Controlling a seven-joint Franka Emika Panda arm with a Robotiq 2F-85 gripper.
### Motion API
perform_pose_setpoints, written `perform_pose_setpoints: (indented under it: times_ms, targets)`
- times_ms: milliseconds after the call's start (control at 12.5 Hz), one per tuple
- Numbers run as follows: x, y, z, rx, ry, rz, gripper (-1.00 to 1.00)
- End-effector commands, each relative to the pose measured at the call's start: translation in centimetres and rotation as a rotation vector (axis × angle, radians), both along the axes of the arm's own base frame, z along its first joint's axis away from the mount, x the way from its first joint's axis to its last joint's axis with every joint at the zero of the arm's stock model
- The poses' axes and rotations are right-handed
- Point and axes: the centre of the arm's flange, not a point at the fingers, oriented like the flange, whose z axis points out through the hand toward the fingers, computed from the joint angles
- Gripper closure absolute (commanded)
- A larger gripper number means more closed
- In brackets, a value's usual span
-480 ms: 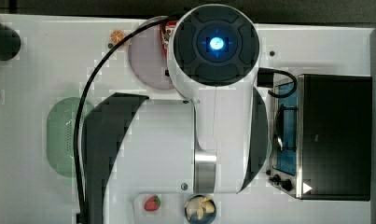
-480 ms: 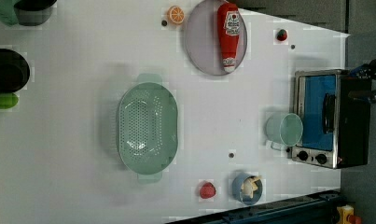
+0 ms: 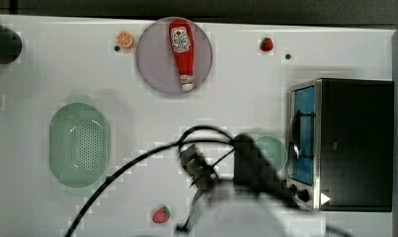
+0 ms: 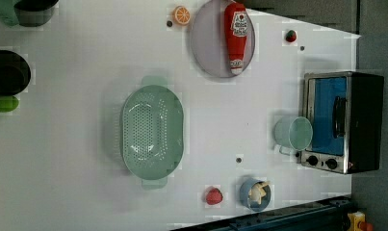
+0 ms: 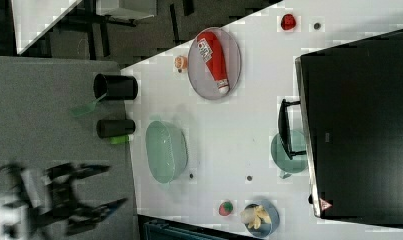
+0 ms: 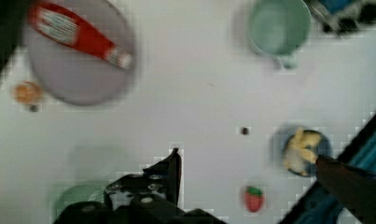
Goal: Drag strainer left to right.
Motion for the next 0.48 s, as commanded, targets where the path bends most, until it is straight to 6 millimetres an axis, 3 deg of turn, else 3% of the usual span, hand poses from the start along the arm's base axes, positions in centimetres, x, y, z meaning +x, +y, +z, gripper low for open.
perform_pose_setpoints:
  times_ms: [80, 480]
  targets:
    - [3.1, 8.4, -5.1, -0.034, 0.11, 0.038, -1.0]
    - [4.0, 23.7, -11.6, -0.081, 0.102, -0.105, -1.0]
